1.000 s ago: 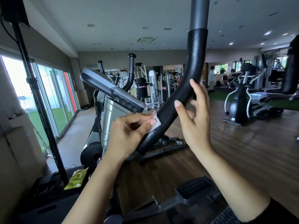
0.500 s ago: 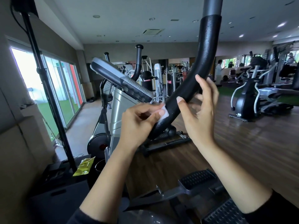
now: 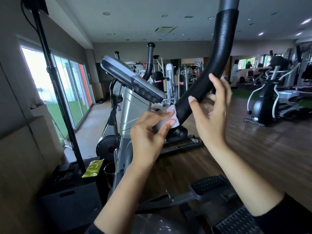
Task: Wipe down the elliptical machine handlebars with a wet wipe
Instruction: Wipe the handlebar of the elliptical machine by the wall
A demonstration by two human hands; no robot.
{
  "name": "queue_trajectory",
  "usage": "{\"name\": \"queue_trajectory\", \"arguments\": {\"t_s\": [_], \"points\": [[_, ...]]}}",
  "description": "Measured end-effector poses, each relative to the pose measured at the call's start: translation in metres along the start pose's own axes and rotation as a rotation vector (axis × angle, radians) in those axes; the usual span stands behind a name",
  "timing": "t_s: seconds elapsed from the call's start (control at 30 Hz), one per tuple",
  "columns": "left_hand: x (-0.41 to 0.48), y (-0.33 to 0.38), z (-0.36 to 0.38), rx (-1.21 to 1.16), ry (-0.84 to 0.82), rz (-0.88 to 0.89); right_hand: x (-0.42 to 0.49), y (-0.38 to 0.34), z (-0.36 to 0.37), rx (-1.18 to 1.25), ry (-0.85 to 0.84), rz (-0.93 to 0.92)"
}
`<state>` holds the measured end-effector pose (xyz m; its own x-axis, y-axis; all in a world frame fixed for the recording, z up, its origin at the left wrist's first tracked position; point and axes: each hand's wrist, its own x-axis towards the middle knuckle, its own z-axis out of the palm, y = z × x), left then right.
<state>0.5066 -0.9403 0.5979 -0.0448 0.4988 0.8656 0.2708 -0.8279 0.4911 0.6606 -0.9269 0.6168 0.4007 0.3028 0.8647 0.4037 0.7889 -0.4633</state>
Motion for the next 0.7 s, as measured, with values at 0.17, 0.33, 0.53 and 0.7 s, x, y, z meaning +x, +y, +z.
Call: {"name": "queue_trajectory", "arguments": {"t_s": [0.17,0.33,0.53,0.7], "points": [[-0.008,-0.003,-0.003,0.095,0.051,0.035,0.007,0.006,-0.006,0.119,-0.026,0.016],[0.020,0.023,0.027,0.222,0.033,0.085,0.019,0.012,-0.009,0.122,-0.027,0.013],[0.027,0.031,0.041,0.349,0.075,0.129,0.028,0.025,-0.021,0.175,-0.135,-0.004],[0.048,0.050,0.072,0.488,0.097,0.150,0.042,0.042,-0.027,0.212,-0.196,-0.022]]}}
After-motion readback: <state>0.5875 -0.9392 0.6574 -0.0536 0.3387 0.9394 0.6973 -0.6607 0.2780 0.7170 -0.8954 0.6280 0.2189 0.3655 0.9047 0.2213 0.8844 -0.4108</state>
